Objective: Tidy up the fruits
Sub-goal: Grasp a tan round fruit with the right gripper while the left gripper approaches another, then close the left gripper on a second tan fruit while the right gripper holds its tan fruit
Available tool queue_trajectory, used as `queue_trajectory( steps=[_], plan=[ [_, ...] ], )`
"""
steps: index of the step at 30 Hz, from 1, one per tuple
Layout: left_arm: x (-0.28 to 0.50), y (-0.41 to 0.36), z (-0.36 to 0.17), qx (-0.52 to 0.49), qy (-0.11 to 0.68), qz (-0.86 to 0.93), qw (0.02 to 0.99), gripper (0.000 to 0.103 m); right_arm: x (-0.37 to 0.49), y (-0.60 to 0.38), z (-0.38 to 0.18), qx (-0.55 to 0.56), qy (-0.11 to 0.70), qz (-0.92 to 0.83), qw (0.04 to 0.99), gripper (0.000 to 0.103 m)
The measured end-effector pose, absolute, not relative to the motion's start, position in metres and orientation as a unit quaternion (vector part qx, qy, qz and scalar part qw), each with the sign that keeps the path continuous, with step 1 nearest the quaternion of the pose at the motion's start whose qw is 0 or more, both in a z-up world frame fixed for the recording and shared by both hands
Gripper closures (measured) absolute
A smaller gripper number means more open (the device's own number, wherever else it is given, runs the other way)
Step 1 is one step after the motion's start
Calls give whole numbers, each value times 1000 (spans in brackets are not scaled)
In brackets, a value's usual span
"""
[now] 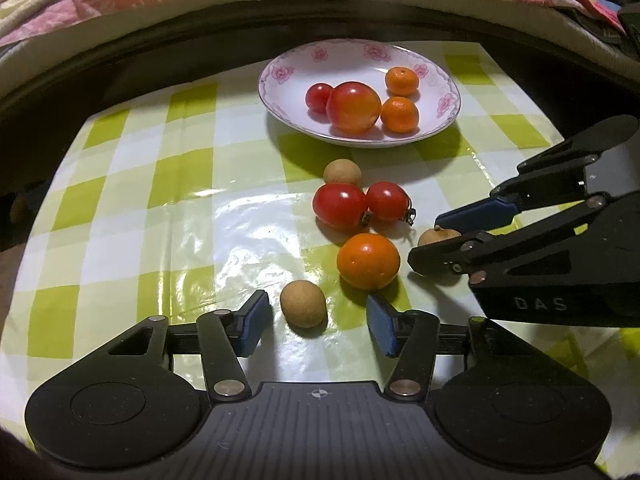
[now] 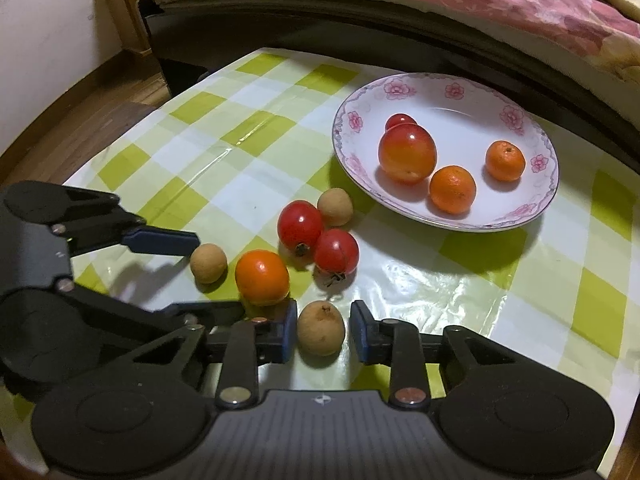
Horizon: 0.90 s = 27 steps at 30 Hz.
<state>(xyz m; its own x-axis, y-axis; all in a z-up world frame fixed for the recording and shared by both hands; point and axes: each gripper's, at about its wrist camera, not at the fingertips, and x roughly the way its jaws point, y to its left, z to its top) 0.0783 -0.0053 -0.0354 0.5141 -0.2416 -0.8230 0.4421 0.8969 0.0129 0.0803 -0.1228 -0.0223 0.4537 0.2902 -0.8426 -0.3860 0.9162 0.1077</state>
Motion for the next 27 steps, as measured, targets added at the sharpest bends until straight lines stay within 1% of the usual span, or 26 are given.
queue_trajectory(
  steps=[2,5,10,15,24,27],
  plan=[
    [80,-5,-35,109,452,-199,863,48,80,-125,-21,-47,486,198,850,74],
    [81,-5,-35,109,453,-198,863,52,78,-129,-20,-44,488,198,849,74],
    [81,-6,-34,107,457,-194,862,57,77,-139,-20,-36,491,189,849,74],
    [79,-6,-35,117,454,-194,862,56,76,-144,-22,-28,490,192,850,74],
    [77,-7,-35,122,452,-194,862,55,73,-140,-24,-47,483,196,852,73],
    [76,-7,-35,122,453,-193,862,53,74,-140,-25,-49,483,196,852,73]
  ],
)
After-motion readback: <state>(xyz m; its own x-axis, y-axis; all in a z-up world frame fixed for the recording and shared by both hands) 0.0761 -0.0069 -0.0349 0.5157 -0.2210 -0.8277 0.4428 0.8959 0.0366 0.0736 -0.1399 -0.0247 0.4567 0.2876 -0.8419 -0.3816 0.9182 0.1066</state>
